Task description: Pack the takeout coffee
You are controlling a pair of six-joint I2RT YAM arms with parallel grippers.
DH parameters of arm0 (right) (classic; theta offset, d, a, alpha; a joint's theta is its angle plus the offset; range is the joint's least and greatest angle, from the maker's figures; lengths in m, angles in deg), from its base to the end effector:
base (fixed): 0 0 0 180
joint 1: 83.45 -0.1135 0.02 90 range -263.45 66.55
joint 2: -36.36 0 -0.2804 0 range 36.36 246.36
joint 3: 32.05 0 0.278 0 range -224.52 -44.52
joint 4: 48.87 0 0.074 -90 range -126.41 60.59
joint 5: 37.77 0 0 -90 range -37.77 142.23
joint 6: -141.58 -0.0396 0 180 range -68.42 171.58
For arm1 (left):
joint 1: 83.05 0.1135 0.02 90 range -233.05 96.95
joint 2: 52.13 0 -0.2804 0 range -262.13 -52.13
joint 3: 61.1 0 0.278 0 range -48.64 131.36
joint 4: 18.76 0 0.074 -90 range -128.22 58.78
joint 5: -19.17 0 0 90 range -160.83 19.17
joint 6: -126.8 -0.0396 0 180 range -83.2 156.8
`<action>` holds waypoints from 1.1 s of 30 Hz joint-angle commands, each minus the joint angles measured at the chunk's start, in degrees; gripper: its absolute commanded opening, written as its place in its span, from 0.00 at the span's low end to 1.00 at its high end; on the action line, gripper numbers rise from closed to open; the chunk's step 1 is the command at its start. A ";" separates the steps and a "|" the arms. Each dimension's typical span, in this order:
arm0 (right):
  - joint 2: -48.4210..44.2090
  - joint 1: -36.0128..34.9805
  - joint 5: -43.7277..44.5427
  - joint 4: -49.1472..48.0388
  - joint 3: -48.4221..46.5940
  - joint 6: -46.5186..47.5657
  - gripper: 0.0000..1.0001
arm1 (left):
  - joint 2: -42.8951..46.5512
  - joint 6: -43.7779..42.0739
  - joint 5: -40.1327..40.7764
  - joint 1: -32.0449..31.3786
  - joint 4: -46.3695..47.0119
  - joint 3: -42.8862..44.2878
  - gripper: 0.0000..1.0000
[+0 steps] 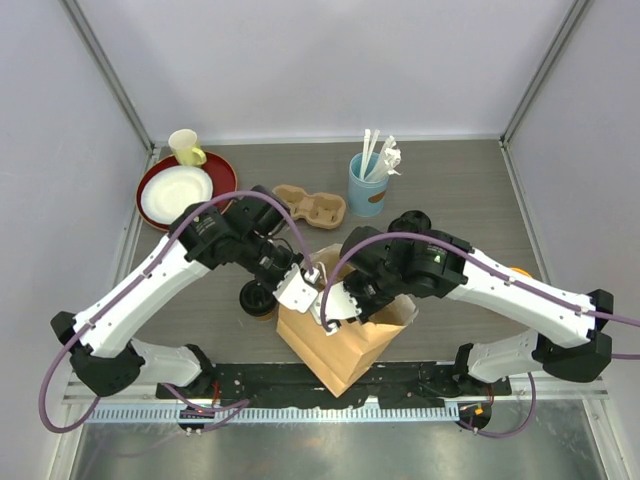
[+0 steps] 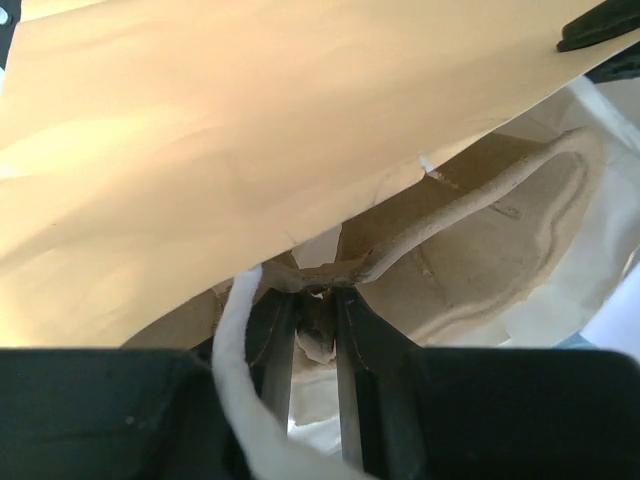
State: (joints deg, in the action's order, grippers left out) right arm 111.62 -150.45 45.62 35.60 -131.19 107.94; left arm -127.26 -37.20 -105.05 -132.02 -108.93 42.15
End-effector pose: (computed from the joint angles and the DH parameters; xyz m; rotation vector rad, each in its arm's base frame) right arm 0.0968 0.2397 0.3985 -2.3368 1.2140 0.2155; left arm 0.1429 -0.1981 0.4212 2.2678 1.0161 -0.6110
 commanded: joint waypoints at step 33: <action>1.91 0.73 9.42 -3.27 4.75 1.56 0.01 | 3.24 8.34 -7.26 -0.25 7.31 -6.15 0.00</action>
State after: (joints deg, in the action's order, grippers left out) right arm 114.38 -150.08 50.01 36.30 -128.70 109.62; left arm -124.53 -33.31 -106.84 -132.46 -98.99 33.03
